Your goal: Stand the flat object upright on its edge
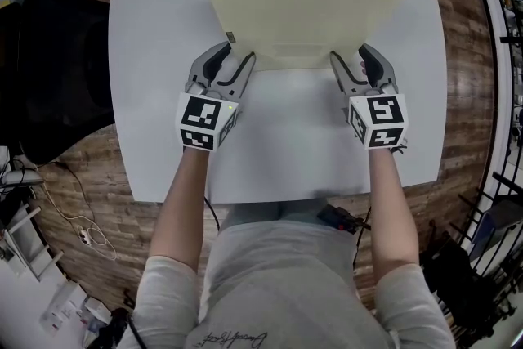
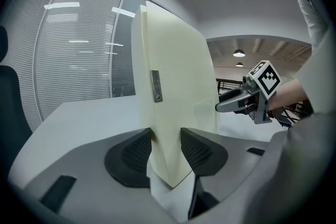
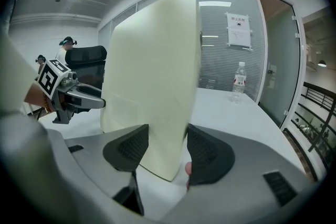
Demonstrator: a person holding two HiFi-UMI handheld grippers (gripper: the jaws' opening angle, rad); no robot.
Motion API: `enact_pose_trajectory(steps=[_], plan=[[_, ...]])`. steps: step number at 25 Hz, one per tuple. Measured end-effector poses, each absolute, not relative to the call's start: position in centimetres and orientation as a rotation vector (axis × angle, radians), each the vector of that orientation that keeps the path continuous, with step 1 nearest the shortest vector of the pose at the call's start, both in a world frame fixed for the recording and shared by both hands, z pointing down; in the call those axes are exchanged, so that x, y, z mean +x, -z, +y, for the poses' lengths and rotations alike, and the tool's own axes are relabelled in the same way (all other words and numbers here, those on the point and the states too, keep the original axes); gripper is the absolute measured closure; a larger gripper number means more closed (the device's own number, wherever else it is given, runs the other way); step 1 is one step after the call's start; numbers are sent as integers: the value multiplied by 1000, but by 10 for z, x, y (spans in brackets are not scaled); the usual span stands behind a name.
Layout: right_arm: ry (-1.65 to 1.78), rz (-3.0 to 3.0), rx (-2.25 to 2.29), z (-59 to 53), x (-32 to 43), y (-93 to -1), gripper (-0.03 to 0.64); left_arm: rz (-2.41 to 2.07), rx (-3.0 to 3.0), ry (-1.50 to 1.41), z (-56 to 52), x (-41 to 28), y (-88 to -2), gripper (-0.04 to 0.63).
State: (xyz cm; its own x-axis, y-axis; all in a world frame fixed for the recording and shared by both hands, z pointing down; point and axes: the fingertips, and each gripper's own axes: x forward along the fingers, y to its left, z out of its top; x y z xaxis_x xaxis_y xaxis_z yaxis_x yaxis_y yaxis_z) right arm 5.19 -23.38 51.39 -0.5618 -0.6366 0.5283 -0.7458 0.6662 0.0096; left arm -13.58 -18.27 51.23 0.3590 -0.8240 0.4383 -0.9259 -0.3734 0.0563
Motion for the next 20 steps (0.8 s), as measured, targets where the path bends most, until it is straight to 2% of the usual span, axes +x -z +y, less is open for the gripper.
enact_pose_trajectory(steps=[20], plan=[[-347, -2388, 1097, -218, 58, -519, 376, -1542, 2332, -492, -169, -132, -515, 414]])
